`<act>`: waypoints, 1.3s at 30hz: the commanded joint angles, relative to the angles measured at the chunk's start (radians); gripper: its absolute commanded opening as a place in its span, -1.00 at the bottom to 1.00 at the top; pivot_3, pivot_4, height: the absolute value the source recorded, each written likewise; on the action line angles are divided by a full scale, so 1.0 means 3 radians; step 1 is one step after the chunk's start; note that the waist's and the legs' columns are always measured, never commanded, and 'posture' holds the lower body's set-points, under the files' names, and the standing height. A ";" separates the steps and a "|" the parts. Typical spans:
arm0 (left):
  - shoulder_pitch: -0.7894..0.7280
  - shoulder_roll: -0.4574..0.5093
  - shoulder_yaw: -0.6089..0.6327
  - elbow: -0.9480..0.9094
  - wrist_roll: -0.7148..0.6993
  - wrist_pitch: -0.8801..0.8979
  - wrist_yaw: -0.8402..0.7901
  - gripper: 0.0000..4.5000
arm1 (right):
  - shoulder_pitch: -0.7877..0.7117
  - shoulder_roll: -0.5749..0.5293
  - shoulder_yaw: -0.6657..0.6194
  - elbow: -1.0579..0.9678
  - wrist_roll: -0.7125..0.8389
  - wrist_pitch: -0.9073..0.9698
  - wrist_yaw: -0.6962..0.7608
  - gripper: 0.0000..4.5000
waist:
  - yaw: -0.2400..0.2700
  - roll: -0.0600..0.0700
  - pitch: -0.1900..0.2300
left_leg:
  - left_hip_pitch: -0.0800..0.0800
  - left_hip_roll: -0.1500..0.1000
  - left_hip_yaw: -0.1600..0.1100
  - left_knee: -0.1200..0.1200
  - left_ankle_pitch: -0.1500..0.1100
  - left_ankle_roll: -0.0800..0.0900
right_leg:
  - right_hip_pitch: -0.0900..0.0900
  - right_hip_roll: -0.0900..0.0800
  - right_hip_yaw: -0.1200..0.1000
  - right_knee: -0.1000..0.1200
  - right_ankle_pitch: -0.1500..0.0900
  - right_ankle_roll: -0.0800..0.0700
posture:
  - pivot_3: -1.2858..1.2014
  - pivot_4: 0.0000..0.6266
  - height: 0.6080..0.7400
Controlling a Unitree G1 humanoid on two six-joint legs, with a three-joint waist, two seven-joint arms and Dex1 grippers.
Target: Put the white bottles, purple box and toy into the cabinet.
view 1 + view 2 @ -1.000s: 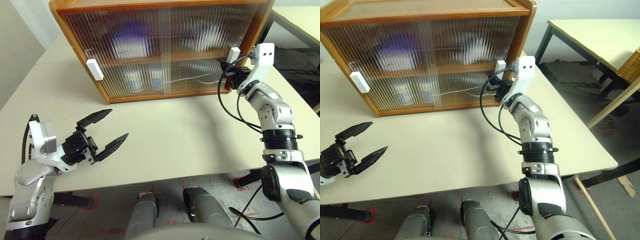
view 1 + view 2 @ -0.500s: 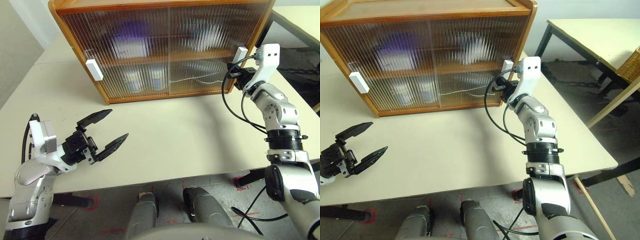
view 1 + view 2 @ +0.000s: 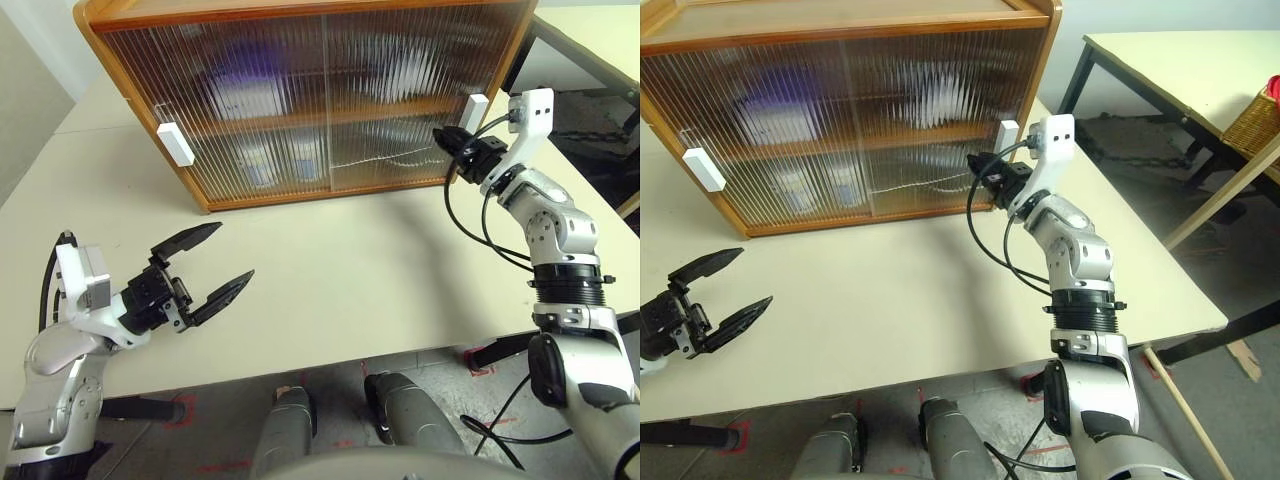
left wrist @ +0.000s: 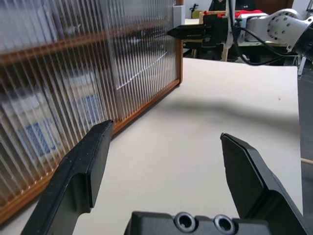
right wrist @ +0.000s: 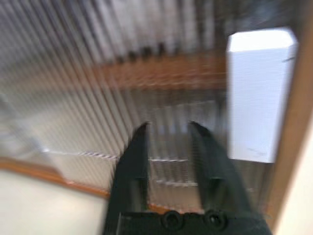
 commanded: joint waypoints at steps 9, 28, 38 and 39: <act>0.0263 0.0002 0.0193 0.0105 0.0233 0.0217 0.0518 1.00 | 0.0395 -0.0296 0.0017 -0.0297 0.0718 0.0866 0.1128 0.99 | 0.0022 0.0000 0.0000 | 0.0000 -0.0001 0.0004 0.0003 -0.0001 -0.0001 | 0.0005 -0.0001 -0.0001 0.0000 -0.0014 -0.0003 | -0.08 -0.66 1.00; -0.0050 -0.0275 0.0963 0.0705 0.0583 0.0905 0.2474 1.00 | 0.0426 -0.0906 -0.0561 0.1678 0.0139 -0.0963 0.1201 0.99 | 0.0056 0.0005 0.0007 | 0.0046 -0.0002 0.0005 -0.0003 -0.0001 -0.0005 | 0.0044 0.0000 0.0006 0.0005 -0.0033 0.0023 | -0.08 -0.61 1.00; -0.0121 -0.0322 0.1042 0.0625 0.0584 0.1250 0.2906 1.00 | 0.0229 -0.0829 -0.0676 0.2230 -0.0062 -0.1871 0.0838 0.99 | 0.0064 0.0003 0.0012 | 0.0050 -0.0001 0.0007 -0.0012 -0.0003 -0.0007 | 0.0045 0.0000 0.0011 0.0003 -0.0019 -0.0004 | -0.08 -0.59 1.00; -0.0116 -0.0311 0.1034 0.0615 0.0583 0.1277 0.2899 1.00 | 0.0217 -0.0821 -0.0680 0.2268 -0.0071 -0.1904 0.0832 0.99 | 0.0064 0.0001 0.0013 | 0.0050 -0.0001 0.0007 -0.0012 -0.0003 -0.0007 | 0.0045 0.0000 0.0011 0.0003 -0.0020 -0.0006 | -0.08 -0.59 1.00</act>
